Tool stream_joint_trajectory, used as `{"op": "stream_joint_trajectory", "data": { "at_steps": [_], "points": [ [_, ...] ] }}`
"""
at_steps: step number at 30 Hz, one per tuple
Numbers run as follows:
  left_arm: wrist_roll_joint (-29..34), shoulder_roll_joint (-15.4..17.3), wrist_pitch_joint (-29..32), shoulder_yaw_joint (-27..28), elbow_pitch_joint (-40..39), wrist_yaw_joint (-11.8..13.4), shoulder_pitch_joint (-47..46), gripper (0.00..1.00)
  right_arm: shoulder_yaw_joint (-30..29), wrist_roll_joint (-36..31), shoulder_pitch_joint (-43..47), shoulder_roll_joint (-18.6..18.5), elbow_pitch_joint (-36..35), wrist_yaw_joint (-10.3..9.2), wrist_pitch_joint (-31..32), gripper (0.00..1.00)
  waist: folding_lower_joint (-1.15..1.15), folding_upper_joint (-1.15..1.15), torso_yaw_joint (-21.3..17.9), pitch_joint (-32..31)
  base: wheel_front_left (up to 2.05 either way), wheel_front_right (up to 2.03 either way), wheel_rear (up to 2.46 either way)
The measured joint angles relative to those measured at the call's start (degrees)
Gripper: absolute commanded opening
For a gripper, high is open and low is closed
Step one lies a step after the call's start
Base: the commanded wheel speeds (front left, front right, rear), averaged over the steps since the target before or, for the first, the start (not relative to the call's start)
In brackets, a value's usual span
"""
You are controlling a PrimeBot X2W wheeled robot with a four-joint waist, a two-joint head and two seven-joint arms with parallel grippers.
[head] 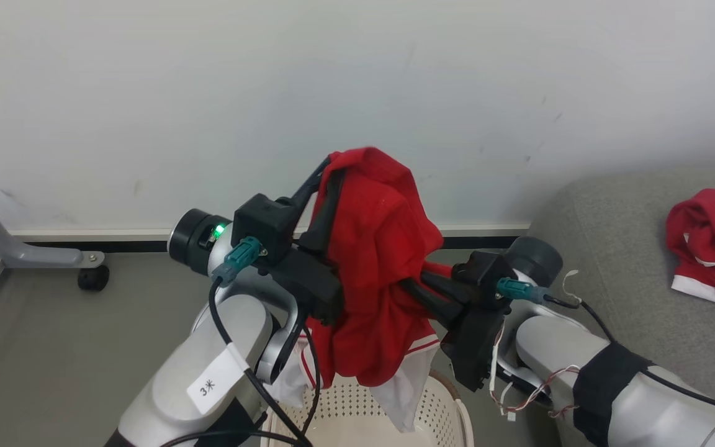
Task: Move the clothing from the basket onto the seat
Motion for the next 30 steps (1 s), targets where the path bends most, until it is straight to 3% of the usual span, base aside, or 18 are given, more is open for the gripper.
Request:
{"op": "stream_joint_trajectory", "data": {
  "at_steps": [19,30],
  "points": [
    [-2.3,1.4,-1.9,0.8,0.8,0.9,11.0,1.00,-7.5,2.6,-1.0,-10.6,-5.0,-0.05,0.0,0.00,0.00,0.00,-10.4,-0.2,0.00,0.00,0.00],
    [-2.4,1.0,-2.8,-1.2,-0.6,0.8,16.8,1.00,-10.3,1.7,0.1,-17.0,-9.2,-3.18,0.0,0.00,0.00,0.00,-18.3,-0.2,0.00,0.00,0.00]
  ]
}}
